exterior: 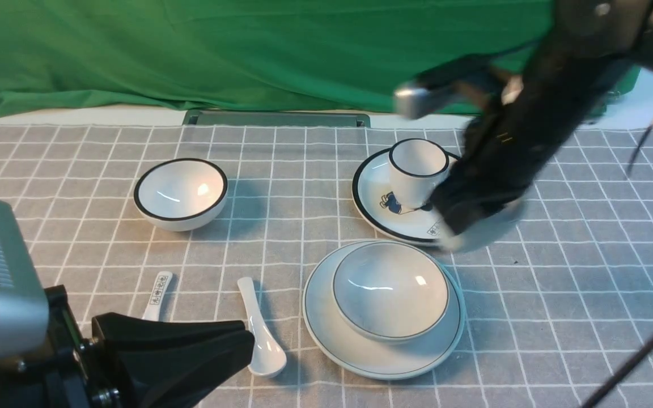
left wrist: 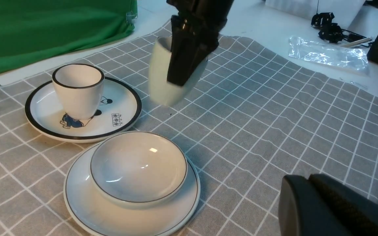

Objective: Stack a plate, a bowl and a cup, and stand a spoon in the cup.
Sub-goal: Use the right arm to put the blue teacup into the blue rice bowl in the middle

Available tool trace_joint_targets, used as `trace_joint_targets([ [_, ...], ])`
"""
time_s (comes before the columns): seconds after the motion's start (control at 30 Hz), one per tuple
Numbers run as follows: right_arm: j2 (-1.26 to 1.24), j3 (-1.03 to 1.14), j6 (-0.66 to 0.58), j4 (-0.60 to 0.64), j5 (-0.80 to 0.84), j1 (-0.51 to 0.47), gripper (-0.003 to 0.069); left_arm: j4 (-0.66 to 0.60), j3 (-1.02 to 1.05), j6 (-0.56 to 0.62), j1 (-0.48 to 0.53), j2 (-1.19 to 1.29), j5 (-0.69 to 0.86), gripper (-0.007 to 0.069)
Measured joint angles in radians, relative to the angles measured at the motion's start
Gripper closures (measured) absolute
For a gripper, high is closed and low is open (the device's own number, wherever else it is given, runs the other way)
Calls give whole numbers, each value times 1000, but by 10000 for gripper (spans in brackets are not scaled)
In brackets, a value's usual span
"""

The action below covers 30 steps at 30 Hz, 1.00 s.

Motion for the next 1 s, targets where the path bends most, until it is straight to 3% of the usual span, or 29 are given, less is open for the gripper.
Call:
trace_joint_targets([
  [0.17,82,9,47,-40,-67,115,578,4,0,3,0,0,47,615],
  [0.6,223,10,71,-86,-178,89,578,6,0,3,0,0,114,615],
  [1.0,223,10,74,-97,-125,88,553,8,0,2,0,0,120,615],
])
